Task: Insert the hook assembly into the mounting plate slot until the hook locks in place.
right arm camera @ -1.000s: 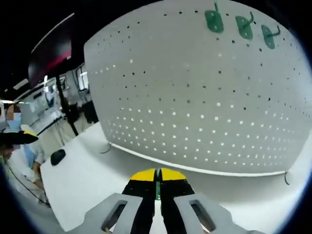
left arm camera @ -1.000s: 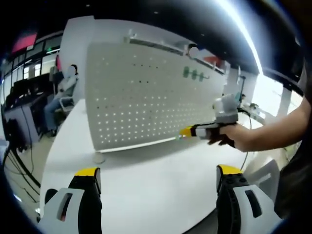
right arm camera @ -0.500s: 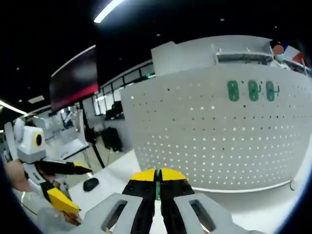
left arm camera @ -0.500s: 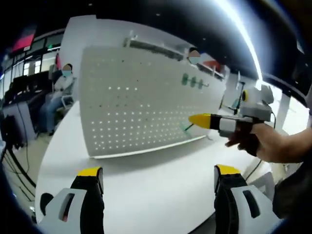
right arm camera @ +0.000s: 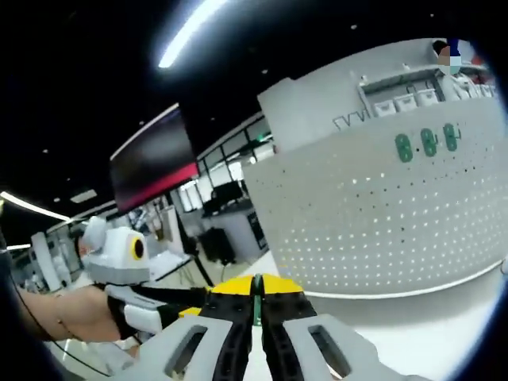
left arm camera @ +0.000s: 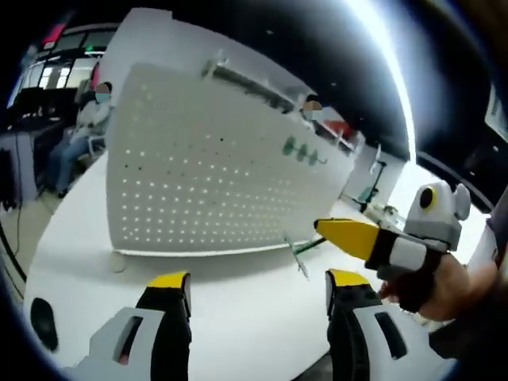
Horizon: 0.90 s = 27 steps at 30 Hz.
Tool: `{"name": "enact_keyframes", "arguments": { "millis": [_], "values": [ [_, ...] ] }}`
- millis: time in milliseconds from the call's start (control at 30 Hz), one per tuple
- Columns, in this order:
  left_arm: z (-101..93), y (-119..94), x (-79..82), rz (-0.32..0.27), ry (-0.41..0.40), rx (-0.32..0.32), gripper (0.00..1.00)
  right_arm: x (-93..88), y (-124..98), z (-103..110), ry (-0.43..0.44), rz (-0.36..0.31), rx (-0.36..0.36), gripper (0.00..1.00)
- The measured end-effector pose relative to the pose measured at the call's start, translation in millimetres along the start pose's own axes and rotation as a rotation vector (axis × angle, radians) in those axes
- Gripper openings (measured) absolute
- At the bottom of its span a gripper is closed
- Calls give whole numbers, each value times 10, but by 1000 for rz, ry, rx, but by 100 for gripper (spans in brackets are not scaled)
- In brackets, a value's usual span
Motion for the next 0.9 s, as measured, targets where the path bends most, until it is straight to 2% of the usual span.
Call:
{"name": "enact_keyframes", "arguments": {
  "millis": [100,133,233,367,467,567,600,700,767,833,900],
  "values": [
    [-54,5,0,-11,-49,-46,58,12,17,82,-1,-6,23,0],
    [-65,-3,8,-18,-50,-50,54,19,18,97,-2,-11,26,0],
    [-54,-16,37,-33,-40,-41,52,36,23,150,-6,-19,36,0],
    [-92,-28,18,-27,-54,-78,37,59,31,244,-26,-36,63,0],
    [-149,-47,17,-51,-105,-124,30,87,29,291,-43,-52,71,0],
    [-162,-65,8,-51,-105,-135,22,97,20,329,-65,-56,80,0],
    [-170,-67,-1,-47,-111,-144,21,99,18,345,-75,-57,84,0],
    [-250,-77,-32,-24,-210,-210,22,116,8,361,-89,-65,85,0],
    [-227,-97,-6,-47,-200,-204,19,125,7,374,-100,-68,87,0],
    [-233,-110,14,-58,-202,-214,11,133,4,392,-116,-69,91,0],
    [-257,-116,29,-62,-216,-228,9,152,-4,415,-138,-76,93,0]
  ]
}}
Point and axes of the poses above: the point that each gripper's makers call its tool centre point, and the gripper's own axes: y roughly forward along the fingers, z roughly to its left, x roughly out of its top, the point moved 2 cm from there along -y, roughly backward along the fingers, and after that the axes turned 8 degrees about -y, right-handed, at the moved point
